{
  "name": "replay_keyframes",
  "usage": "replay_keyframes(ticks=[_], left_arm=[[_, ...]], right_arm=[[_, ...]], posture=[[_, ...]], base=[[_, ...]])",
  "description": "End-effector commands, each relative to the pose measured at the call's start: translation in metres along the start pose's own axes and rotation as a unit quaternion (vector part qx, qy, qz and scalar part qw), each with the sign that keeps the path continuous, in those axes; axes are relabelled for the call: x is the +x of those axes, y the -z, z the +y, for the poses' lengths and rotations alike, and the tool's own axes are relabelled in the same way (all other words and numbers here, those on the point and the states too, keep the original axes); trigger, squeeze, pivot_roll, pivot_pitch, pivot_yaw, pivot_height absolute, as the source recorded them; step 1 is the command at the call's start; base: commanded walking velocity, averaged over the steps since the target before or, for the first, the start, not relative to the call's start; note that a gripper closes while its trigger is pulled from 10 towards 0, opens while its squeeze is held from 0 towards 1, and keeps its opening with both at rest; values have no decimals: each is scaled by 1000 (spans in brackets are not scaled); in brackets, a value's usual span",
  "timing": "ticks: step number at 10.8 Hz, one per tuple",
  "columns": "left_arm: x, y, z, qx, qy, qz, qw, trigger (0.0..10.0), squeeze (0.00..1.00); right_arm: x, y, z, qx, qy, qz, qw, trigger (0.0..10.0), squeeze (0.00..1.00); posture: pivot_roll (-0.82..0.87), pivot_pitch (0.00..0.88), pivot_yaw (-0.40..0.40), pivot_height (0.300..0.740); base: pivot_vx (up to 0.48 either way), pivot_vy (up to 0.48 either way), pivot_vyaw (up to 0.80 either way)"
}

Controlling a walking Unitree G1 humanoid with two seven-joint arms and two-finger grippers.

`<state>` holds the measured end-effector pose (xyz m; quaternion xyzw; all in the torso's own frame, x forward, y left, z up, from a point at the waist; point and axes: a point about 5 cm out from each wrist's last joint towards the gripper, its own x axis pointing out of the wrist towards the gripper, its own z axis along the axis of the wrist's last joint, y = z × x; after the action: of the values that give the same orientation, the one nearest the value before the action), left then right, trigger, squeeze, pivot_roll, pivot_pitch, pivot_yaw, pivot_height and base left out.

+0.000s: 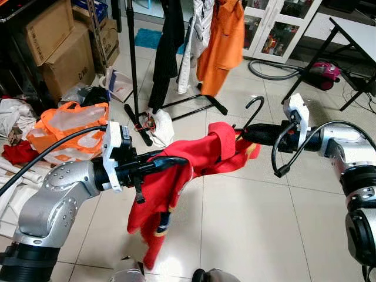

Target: Hang hanger

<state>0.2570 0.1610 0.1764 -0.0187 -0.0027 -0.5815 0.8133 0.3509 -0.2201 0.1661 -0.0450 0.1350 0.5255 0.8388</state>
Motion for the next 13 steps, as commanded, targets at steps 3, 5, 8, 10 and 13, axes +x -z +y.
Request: replay_keyframes(ticks=[3, 5, 8, 10, 13], left_arm=[[10, -12, -6, 25, 29, -18, 999, 10000, 0], [9, -13, -6, 25, 28, -20, 999, 10000, 0], [9, -13, -5, 25, 27, -21, 999, 10000, 0], [9, -15, -4, 25, 29, -23, 999, 10000, 0], [10, -16, -5, 26, 32, -26, 999, 10000, 0]], right_arm=[[-6, 3, 0, -30, -1, 40, 999, 10000, 1000], [-4, 3, 0, -35, 3, 41, 999, 10000, 1000], [-2, 8, -1, -40, 14, 50, 998, 10000, 0], [-2, 12, -1, -36, 17, 54, 998, 10000, 0], [-1, 18, -1, -19, 21, 57, 998, 10000, 0]], posture=[[79, 128, -153, 740], [82, 131, -157, 740], [84, 127, -151, 740], [87, 118, -148, 740], [91, 113, -148, 740]], base=[[0, 0, 0], [0, 0, 0], [0, 0, 0], [0, 0, 0], [0, 0, 0]])
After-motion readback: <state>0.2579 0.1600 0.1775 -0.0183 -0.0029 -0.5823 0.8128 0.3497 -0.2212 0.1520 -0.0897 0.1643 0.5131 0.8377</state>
